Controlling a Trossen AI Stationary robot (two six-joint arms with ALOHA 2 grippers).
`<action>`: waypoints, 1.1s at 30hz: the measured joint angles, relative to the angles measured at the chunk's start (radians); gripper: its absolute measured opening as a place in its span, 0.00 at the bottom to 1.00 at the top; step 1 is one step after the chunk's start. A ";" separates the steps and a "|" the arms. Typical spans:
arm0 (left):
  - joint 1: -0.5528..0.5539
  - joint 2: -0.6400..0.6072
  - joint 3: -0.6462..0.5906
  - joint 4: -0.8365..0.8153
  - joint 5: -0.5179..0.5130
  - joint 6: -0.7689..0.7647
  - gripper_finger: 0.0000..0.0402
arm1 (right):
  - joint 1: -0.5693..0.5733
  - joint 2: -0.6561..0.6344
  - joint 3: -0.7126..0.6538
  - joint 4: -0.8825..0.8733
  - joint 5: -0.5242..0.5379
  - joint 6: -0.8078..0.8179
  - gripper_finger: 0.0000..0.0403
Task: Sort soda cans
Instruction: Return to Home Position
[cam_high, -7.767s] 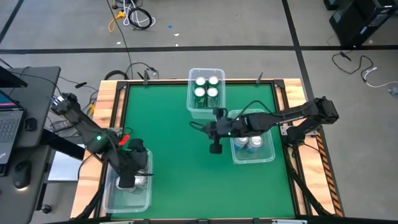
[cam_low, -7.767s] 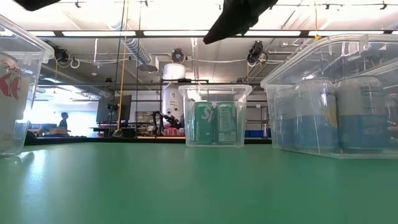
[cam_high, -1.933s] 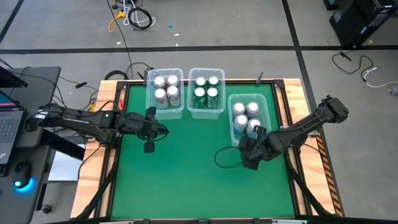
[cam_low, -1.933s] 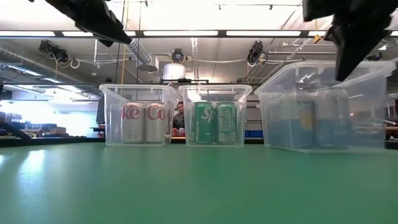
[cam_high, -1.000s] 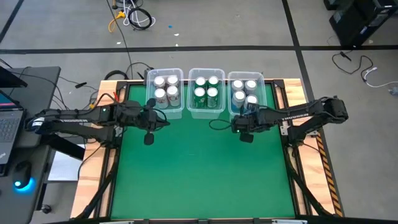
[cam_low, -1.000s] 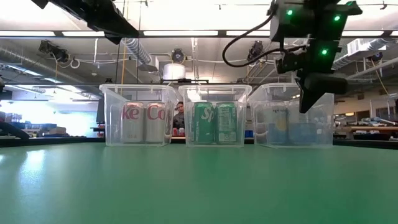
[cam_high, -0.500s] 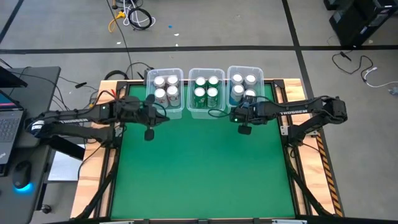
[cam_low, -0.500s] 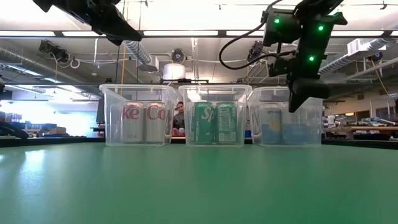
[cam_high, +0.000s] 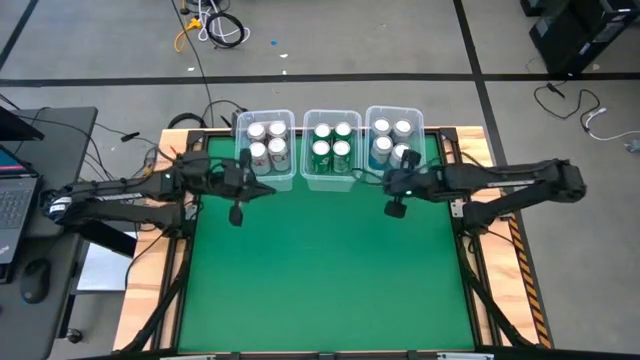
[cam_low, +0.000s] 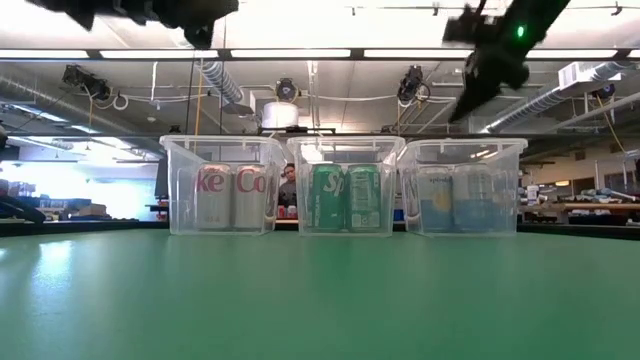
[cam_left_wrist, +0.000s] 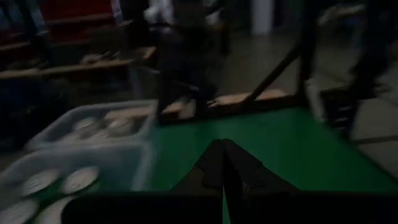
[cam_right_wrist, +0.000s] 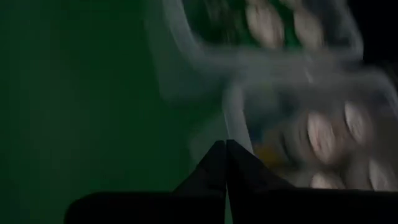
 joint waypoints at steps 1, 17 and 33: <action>0.000 0.002 -0.030 0.056 0.028 -0.008 0.00 | 0.010 -0.024 -0.007 0.049 -0.023 -0.013 0.00; -0.001 0.000 -0.278 0.445 0.054 -0.094 0.00 | 0.005 -0.250 -0.450 0.910 -0.446 -0.091 0.00; -0.001 -0.024 -0.279 0.402 0.053 -0.086 0.00 | 0.009 -0.847 -0.805 0.924 -0.448 0.000 0.00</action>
